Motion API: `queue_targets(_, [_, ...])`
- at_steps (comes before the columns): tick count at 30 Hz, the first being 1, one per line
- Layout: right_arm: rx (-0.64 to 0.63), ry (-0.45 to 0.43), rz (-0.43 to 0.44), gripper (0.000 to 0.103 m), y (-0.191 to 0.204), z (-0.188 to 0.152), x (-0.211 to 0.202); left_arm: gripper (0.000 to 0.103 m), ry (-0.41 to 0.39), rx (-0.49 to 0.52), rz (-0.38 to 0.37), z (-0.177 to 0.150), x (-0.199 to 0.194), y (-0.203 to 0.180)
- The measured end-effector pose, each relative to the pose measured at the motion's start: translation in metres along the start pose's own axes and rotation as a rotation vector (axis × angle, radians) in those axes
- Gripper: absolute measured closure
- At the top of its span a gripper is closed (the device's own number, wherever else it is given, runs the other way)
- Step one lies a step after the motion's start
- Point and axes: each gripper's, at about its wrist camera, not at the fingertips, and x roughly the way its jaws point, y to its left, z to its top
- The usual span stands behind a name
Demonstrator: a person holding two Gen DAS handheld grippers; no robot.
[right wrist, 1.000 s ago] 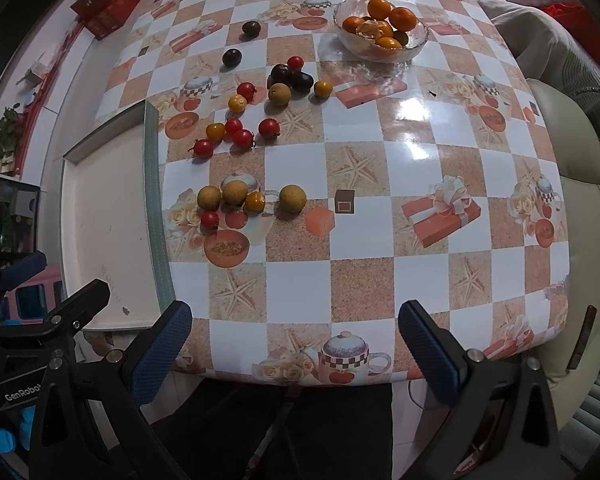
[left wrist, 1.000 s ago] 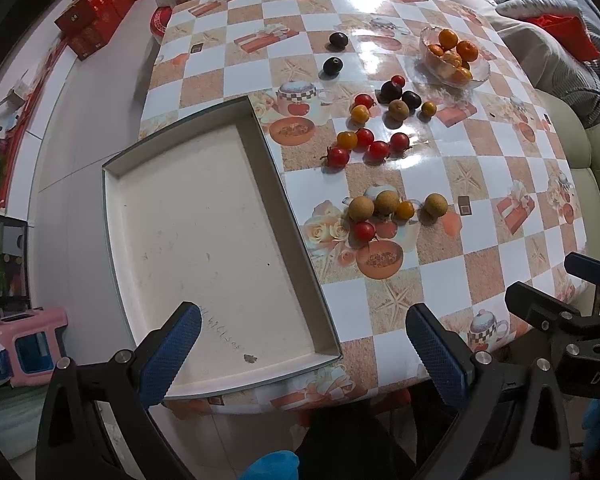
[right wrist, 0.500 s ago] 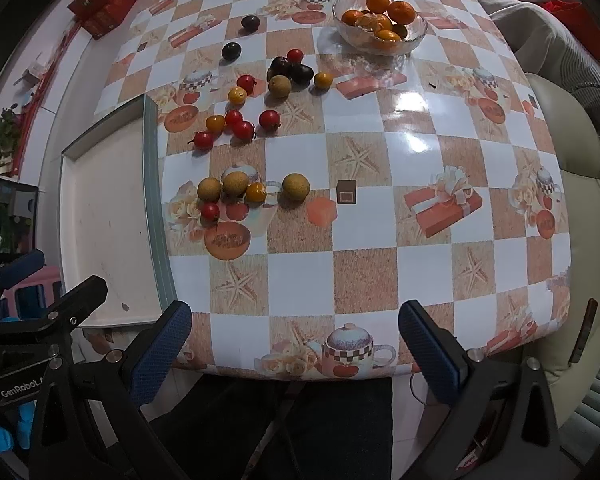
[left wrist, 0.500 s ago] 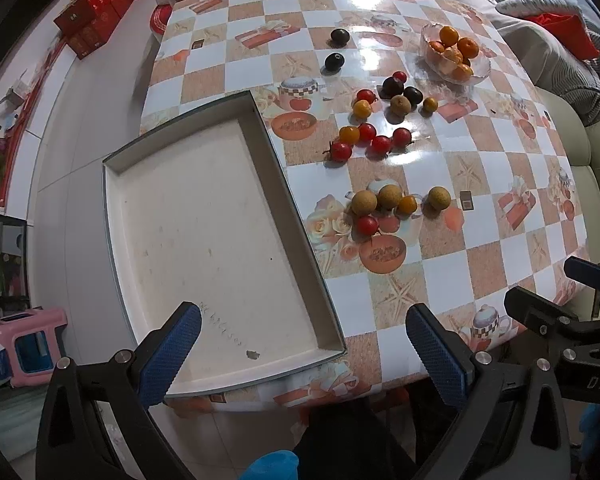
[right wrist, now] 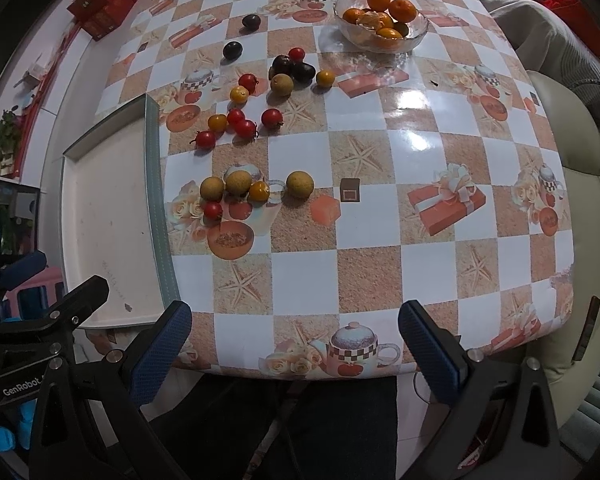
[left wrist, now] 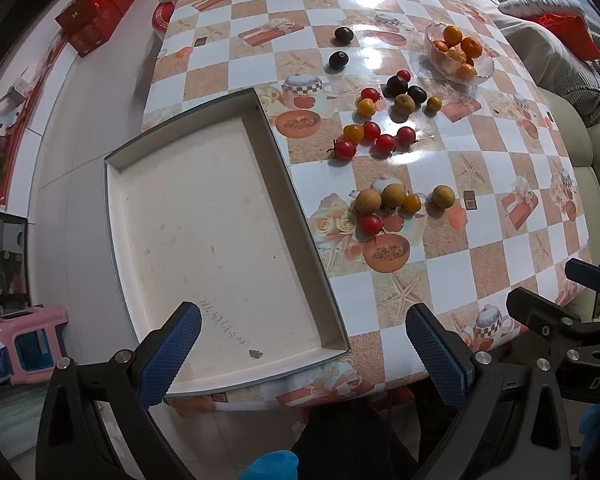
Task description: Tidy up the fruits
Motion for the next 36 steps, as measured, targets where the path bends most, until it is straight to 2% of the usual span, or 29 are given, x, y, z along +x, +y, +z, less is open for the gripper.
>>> queue_targets(15, [-0.026,0.009,0.008,0.0,-0.005,0.018,0.004,0.0,0.015,-0.066,0.005,0.009,0.006,0.004])
queue_targets(24, [-0.009,0.048,0.011,0.0,-0.026,0.018,0.019,0.0,0.08,-0.074,-0.02,0.009,0.025,-0.009])
queue_targets(28, [-0.004,0.081,0.012,0.0,-0.038,0.016,0.033,0.0,0.121,-0.06,0.029,0.008,0.039,-0.019])
queue_targets(36, [-0.044,0.109,-0.027,0.0,-0.046,0.021,0.069,0.0,0.129,-0.039,0.077,0.009,0.058,-0.022])
